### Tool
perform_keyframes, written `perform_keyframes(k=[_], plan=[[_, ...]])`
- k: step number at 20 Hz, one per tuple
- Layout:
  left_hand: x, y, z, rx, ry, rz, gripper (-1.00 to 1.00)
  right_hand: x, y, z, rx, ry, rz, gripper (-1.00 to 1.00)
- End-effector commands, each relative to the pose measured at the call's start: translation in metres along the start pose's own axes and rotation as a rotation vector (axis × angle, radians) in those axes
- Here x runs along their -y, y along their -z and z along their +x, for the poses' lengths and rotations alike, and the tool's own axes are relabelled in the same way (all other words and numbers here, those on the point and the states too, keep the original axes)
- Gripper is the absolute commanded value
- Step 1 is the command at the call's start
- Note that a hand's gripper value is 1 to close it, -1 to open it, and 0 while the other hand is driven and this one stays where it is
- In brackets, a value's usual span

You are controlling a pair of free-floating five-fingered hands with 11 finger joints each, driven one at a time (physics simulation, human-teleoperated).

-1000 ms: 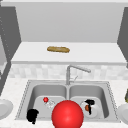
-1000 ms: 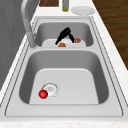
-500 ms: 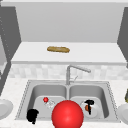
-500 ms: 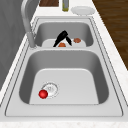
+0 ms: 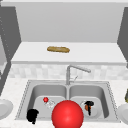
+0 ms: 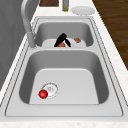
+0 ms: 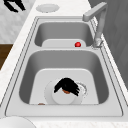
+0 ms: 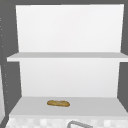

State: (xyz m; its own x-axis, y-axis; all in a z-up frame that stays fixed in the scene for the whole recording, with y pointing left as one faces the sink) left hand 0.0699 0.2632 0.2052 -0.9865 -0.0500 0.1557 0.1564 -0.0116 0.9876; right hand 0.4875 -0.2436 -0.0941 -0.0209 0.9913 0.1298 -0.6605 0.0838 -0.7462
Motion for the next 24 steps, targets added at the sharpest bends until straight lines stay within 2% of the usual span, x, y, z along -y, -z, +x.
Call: perform_keyframes(k=[1, 7, 9, 10, 11, 12, 14, 16, 21, 23, 24], plan=[[0.0, 0.0, 0.0, 0.0, 0.0, 0.0, 0.0, 0.01, 0.018, -0.006, 0.006, -0.003, 0.075, -1.0], [0.0, 0.0, 0.0, 0.0, 0.0, 0.0, 0.0, 0.023, 0.018, -0.002, 0.015, 0.004, 0.169, -1.0], [0.0, 0.0, 0.0, 0.0, 0.0, 0.0, 0.0, 0.021, 0.015, -0.002, 0.003, 0.011, 0.163, -1.0], [0.0, 0.0, 0.0, 0.0, 0.0, 0.0, 0.0, 0.017, 0.013, 0.001, -0.002, 0.002, 0.138, -1.0], [0.0, 0.0, 0.0, 0.0, 0.0, 0.0, 0.0, 0.013, 0.009, 0.002, -0.005, -0.001, 0.133, 1.0], [0.0, 0.0, 0.0, 0.0, 0.0, 0.0, 0.0, 0.002, -0.004, 0.007, -0.006, -0.051, 0.029, 1.0], [0.0, 0.0, 0.0, 0.0, 0.0, 0.0, 0.0, -0.002, -0.009, 0.011, -0.015, -0.057, -0.088, 1.0], [0.0, 0.0, 0.0, 0.0, 0.0, 0.0, 0.0, -0.007, -0.012, 0.008, -0.022, -0.056, -0.172, 1.0], [0.0, 0.0, 0.0, 0.0, 0.0, 0.0, 0.0, -0.011, -0.006, 0.008, -0.04, -0.01, -0.24, 1.0], [0.0, 0.0, 0.0, 0.0, 0.0, 0.0, 0.0, -0.008, -0.01, 0.009, -0.026, -0.023, -0.285, 1.0], [0.0, 0.0, 0.0, 0.0, 0.0, 0.0, 0.0, -0.006, -0.01, 0.009, -0.016, -0.021, -0.281, 1.0]])
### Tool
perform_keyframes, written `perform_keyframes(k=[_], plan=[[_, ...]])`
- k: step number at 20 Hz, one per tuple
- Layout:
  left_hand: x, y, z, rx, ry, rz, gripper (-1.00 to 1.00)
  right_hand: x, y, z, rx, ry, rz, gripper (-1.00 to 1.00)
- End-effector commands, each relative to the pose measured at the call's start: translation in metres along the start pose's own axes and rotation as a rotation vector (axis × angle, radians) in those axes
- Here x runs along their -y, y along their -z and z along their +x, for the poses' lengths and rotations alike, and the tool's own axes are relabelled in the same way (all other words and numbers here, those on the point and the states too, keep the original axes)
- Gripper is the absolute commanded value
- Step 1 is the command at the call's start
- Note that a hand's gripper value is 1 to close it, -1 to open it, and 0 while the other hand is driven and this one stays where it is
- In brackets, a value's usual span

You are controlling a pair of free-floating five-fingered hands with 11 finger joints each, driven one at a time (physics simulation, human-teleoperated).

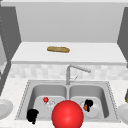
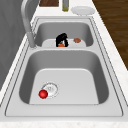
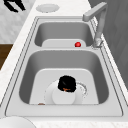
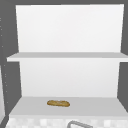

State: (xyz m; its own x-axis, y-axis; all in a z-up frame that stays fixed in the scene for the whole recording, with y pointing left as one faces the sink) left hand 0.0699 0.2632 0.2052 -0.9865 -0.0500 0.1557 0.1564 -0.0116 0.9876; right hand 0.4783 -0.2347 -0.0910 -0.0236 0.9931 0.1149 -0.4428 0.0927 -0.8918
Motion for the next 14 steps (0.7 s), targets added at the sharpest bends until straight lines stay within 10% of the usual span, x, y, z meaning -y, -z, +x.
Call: perform_keyframes(k=[1, 14], plan=[[0.0, 0.0, 0.0, 0.0, 0.0, 0.0, 0.0, 0.002, -0.004, -0.003, -0.008, -0.004, -0.013, 1.0], [0.0, 0.0, 0.0, 0.0, 0.0, 0.0, 0.0, 0.067, -0.067, -0.054, 0.007, 0.017, -0.012, 1.0]])
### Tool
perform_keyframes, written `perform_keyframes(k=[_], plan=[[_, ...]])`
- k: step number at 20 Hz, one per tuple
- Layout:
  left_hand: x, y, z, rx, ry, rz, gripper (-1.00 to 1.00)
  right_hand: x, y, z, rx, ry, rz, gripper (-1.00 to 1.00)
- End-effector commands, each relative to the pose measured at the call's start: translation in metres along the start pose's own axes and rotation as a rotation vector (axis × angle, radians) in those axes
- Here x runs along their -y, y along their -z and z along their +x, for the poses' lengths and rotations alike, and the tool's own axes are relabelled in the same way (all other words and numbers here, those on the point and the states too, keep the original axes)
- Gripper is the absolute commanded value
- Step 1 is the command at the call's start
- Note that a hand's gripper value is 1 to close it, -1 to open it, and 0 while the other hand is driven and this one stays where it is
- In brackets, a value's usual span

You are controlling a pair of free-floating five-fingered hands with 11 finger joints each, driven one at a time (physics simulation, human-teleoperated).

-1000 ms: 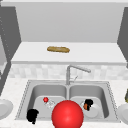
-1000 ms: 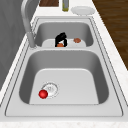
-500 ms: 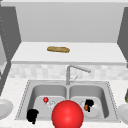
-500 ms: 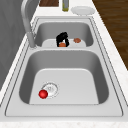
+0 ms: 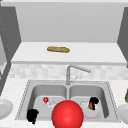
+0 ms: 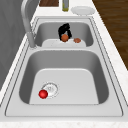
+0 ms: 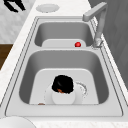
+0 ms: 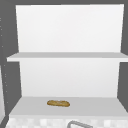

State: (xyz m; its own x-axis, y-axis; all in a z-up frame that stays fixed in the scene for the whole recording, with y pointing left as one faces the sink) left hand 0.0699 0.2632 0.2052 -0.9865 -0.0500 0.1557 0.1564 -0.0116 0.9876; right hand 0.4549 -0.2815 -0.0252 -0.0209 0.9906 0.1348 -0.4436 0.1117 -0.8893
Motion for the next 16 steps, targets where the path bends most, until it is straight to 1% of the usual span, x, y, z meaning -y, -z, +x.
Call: perform_keyframes(k=[1, 8, 14, 16], plan=[[0.0, 0.0, 0.0, 0.0, 0.0, 0.0, 0.0, 0.019, -0.019, -0.02, 0.001, -0.001, -0.007, 1.0], [0.0, 0.0, 0.0, 0.0, 0.0, 0.0, 0.0, 0.056, -0.053, -0.054, -0.002, 0.002, -0.001, 1.0], [0.0, 0.0, 0.0, 0.0, 0.0, 0.0, 0.0, 0.085, -0.082, -0.09, 0.002, 0.001, -0.012, 1.0], [0.0, 0.0, 0.0, 0.0, 0.0, 0.0, 0.0, 0.089, -0.089, -0.102, 0.007, 0.0, -0.004, 1.0]])
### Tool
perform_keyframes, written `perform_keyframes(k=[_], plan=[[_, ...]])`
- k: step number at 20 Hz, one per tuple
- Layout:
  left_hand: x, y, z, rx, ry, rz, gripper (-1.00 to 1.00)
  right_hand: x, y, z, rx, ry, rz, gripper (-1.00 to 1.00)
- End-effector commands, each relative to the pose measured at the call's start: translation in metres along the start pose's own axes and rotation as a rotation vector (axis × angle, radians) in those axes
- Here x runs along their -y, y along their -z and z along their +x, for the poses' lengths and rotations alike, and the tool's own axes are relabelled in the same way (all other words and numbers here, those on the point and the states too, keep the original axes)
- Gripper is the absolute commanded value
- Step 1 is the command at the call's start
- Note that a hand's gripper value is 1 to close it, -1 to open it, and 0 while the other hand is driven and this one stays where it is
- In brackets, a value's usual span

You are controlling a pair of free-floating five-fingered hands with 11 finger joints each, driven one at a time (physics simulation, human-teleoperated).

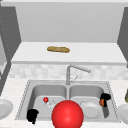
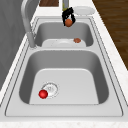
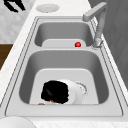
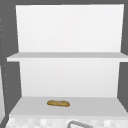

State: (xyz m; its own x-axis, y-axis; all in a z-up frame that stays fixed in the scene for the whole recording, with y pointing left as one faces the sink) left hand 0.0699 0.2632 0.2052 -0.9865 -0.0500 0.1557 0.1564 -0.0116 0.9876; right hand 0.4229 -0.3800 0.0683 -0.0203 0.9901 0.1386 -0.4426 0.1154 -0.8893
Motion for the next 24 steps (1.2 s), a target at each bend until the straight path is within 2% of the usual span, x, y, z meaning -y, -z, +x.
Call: perform_keyframes(k=[1, 3, 4, 8, 10, 24], plan=[[0.0, 0.0, 0.0, 0.0, 0.0, 0.0, 0.0, 0.012, -0.016, -0.024, 0.003, -0.002, 0.001, 1.0], [0.0, 0.0, 0.0, 0.0, 0.0, 0.0, 0.0, 0.013, -0.024, -0.035, 0.031, 0.076, -0.014, 1.0], [0.0, 0.0, 0.0, 0.0, 0.0, 0.0, 0.0, 0.015, -0.028, -0.039, 0.04, 0.096, -0.018, 1.0], [0.0, 0.0, 0.0, 0.0, 0.0, 0.0, 0.0, 0.021, -0.047, -0.06, 0.063, 0.115, -0.022, 1.0], [0.0, 0.0, 0.0, 0.0, 0.0, 0.0, 0.0, 0.022, -0.056, -0.069, 0.091, 0.143, -0.028, 1.0], [0.0, 0.0, 0.0, 0.0, 0.0, 0.0, 0.0, 0.028, -0.115, -0.16, 0.099, 0.154, -0.042, 1.0]])
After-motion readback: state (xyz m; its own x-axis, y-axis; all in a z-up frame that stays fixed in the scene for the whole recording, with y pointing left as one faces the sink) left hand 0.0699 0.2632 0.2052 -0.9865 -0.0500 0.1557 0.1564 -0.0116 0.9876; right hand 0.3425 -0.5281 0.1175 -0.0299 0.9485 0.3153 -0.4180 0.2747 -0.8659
